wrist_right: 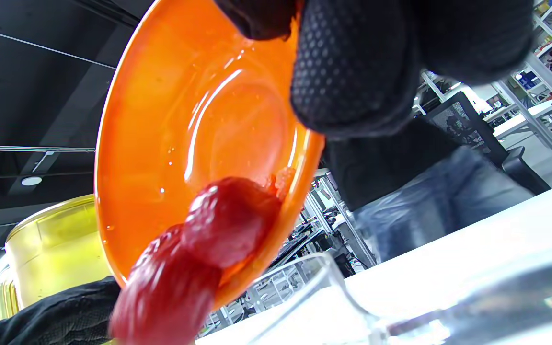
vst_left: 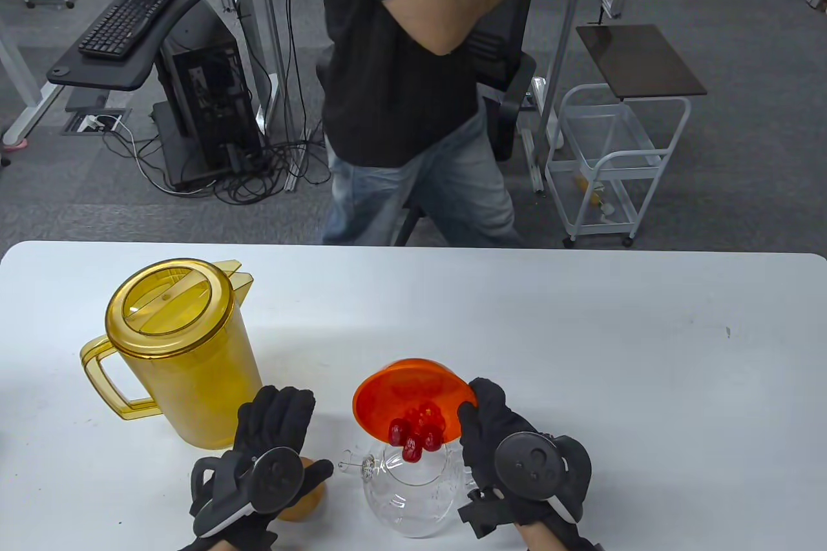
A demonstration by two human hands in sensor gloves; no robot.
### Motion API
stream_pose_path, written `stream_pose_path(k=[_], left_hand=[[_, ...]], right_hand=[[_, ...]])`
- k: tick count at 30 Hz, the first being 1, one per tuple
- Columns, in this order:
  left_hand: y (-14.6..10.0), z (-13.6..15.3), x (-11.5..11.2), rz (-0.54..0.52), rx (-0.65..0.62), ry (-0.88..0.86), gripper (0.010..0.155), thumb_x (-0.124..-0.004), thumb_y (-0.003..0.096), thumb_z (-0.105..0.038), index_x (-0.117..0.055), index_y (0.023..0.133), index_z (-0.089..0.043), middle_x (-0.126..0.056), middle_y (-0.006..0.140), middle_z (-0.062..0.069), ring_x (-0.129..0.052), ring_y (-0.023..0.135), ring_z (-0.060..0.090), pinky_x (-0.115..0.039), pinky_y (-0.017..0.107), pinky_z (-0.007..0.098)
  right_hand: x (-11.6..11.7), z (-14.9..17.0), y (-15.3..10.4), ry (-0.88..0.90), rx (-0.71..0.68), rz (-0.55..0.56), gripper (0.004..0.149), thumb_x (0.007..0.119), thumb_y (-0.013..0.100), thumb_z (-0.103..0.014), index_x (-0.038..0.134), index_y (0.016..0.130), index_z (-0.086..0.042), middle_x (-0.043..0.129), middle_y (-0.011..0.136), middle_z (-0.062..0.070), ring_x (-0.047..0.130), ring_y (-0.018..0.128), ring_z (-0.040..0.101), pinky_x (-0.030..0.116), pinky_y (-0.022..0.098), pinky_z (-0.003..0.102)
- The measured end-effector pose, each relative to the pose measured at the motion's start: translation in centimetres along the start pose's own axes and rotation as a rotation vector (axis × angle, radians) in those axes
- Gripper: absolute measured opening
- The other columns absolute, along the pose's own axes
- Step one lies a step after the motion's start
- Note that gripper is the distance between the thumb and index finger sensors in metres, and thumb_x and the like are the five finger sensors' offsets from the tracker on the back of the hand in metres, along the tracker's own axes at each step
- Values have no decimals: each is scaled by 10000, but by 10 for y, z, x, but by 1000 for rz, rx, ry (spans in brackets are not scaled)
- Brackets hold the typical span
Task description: Make wolfberry and red date tea
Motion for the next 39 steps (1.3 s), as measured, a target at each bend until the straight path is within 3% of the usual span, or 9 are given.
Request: stream_pose_path(k=[27, 32, 39], left_hand=[[0, 0, 1, -9, -4, -4, 981, -753, 467, -605, -265, 1186, -151, -397, 1249, 144, -345, 1155, 477, -357, 848, 594], [0, 0, 2, -11, -3, -6, 981, -753, 467, -605, -265, 1186, -150, -396, 1249, 143, -344, 1155, 477, -356, 847, 595], [0, 1, 2, -9, -1, -11, 979, -753, 468, -605, -266, 1186, -151, -398, 1249, 143, -346, 1156, 474, -358, 848, 593]], right_hand=[[-11, -20, -7, -35, -154, 95, 431, 709, 541, -166, 555, 876, 58, 852, 707, 256, 1032, 413, 252, 844, 439, 493], [-22, -8, -3, 17, -64, 121, 428, 719, 534, -165, 579, 858, 78, 874, 666, 256, 1040, 365, 225, 864, 398, 474], [-54, 50, -1, 126, 230, 195, 442, 738, 530, -157, 597, 843, 121, 896, 593, 270, 1029, 284, 181, 880, 332, 441]])
Point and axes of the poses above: the tracker on the back of each hand, its own z axis roughly to the little-finger side, its own y axis roughly from the wrist to the fingertips, x = y × z, the point moved 4 cm from there along y, roughly from the wrist to the fingertips
